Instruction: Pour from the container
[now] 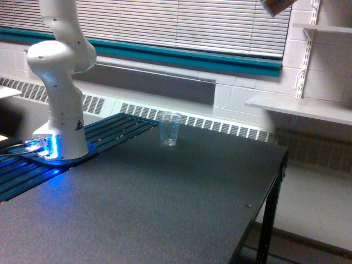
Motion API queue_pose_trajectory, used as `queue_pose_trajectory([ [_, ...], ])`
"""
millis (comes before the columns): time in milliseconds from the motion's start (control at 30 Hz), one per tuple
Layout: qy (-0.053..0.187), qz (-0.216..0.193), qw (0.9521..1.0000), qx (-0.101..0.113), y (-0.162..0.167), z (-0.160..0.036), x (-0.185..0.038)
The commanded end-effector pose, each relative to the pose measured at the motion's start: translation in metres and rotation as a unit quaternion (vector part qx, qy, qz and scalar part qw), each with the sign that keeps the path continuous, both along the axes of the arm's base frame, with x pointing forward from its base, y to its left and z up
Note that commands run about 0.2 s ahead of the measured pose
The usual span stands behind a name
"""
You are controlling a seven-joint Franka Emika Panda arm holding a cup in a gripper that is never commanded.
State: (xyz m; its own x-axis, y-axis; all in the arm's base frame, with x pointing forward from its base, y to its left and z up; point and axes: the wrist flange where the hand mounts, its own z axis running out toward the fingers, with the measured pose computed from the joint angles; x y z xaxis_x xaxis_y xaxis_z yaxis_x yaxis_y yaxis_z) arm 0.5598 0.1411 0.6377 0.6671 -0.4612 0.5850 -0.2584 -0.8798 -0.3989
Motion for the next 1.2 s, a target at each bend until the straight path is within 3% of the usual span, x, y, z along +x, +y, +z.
queue_pose_trajectory([
  [33, -0.001, 0.026, 0.9996, -0.008, 0.025, -0.003, -0.026],
  [600, 0.012, 0.070, 0.9968, -0.036, 0.078, -0.043, -0.123],
  [1200, 0.051, 0.081, 0.9943, -0.045, 0.129, -0.099, -0.206],
])
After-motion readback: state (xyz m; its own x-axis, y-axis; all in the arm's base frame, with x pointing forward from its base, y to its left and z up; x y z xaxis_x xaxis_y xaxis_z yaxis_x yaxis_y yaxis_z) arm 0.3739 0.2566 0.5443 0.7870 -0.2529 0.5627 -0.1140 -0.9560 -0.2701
